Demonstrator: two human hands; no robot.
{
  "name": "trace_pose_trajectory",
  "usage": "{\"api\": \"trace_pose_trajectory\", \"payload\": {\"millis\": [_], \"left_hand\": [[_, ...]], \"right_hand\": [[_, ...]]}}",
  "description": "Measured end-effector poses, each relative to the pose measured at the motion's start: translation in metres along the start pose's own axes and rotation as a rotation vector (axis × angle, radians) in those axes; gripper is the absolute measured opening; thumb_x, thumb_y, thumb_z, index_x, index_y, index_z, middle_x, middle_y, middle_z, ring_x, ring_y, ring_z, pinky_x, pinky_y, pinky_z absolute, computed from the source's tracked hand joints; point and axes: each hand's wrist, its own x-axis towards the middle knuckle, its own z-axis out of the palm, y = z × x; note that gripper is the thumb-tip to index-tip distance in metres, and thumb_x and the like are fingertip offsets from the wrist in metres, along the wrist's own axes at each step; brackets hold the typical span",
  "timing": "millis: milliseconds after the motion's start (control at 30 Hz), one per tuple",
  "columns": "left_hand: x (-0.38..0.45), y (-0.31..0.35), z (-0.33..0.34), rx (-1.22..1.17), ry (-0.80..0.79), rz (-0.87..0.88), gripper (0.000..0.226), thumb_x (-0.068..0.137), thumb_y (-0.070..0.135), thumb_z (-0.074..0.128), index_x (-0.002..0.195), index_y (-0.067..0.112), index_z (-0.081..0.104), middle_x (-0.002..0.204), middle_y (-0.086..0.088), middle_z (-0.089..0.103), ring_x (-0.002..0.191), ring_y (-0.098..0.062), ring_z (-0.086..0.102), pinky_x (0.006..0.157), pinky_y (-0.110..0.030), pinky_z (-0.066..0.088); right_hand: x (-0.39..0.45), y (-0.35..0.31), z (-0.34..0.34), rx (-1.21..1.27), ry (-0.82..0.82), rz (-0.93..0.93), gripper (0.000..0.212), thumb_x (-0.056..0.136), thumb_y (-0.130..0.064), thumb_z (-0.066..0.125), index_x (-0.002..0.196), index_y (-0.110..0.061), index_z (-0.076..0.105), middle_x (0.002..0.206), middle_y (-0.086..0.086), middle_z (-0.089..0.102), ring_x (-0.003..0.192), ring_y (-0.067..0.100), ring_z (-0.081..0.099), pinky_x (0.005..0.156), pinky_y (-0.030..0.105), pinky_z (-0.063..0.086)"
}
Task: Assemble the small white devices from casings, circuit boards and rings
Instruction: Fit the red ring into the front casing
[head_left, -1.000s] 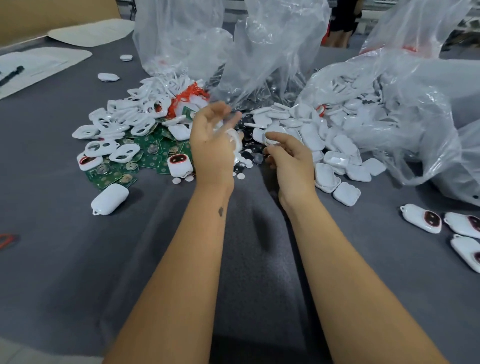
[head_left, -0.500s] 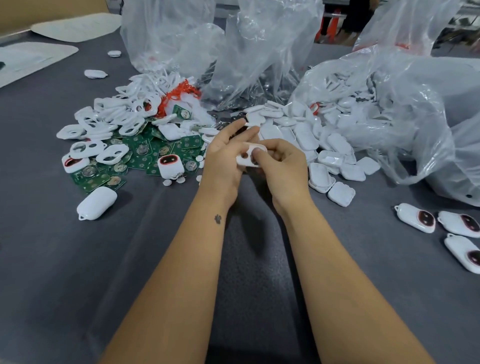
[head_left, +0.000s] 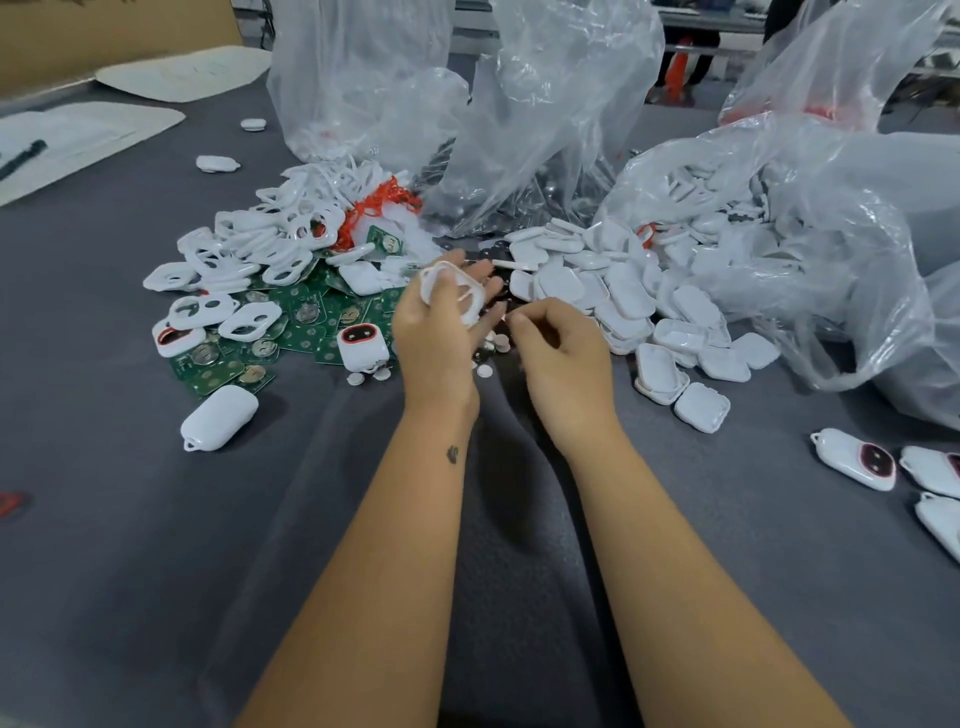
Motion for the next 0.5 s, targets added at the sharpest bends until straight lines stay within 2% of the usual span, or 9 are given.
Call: {"api": "trace_pose_trajectory", "payload": {"millis": [100,233,300,400,500], "left_hand": [[0.004,0.003,-0.007,0.064,0.104,0.089,0.022,0.098,0.01,0.046,0.104,0.015,0.067,0.069,0.002,0.065,0.062,-0.009,0.062,0.06,-0.023,0.052],[0.016,0.01,-0.012,0.225,0.111,0.127,0.02,0.096,0.017,0.052,0.086,0.019,0.069,0.058,0.009,0.046,0.051,-0.004,0.043,0.055,-0.024,0.042],[0.033,0.02,-0.014,0.345,0.116,0.165,0.022,0.098,0.019,0.047,0.086,0.018,0.066,0.062,0.007,0.046,0.053,-0.005,0.044,0.056,-0.023,0.042],[0.065,0.033,-0.016,0.656,0.082,0.283,0.02,0.1,0.024,0.043,0.087,0.02,0.058,0.074,0.004,0.049,0.063,-0.011,0.044,0.06,-0.026,0.04],[0.094,0.037,-0.014,0.973,-0.047,0.333,0.016,0.101,0.024,0.042,0.094,0.017,0.054,0.085,0.001,0.05,0.07,-0.014,0.046,0.06,-0.029,0.036]], "right_hand": [[0.0,0.001,0.001,-0.176,-0.059,-0.009,0.015,0.091,-0.016,0.055,0.085,-0.024,0.067,0.083,-0.012,0.065,0.08,0.001,0.056,0.069,0.014,0.04],[0.002,0.003,0.0,-0.272,-0.102,-0.007,0.016,0.091,-0.018,0.055,0.089,-0.017,0.07,0.091,-0.007,0.066,0.088,0.007,0.056,0.076,0.024,0.042],[0.003,0.005,-0.001,-0.268,-0.108,-0.008,0.015,0.091,-0.018,0.056,0.088,-0.016,0.071,0.091,-0.005,0.067,0.089,0.008,0.056,0.077,0.022,0.041],[0.004,0.006,0.0,-0.291,-0.127,-0.002,0.015,0.091,-0.02,0.056,0.086,-0.019,0.069,0.089,-0.008,0.065,0.085,0.003,0.053,0.069,0.013,0.038],[0.004,0.007,0.0,-0.308,-0.137,-0.005,0.015,0.091,-0.021,0.056,0.083,-0.022,0.068,0.089,-0.009,0.064,0.084,0.004,0.054,0.069,0.019,0.039]]}}
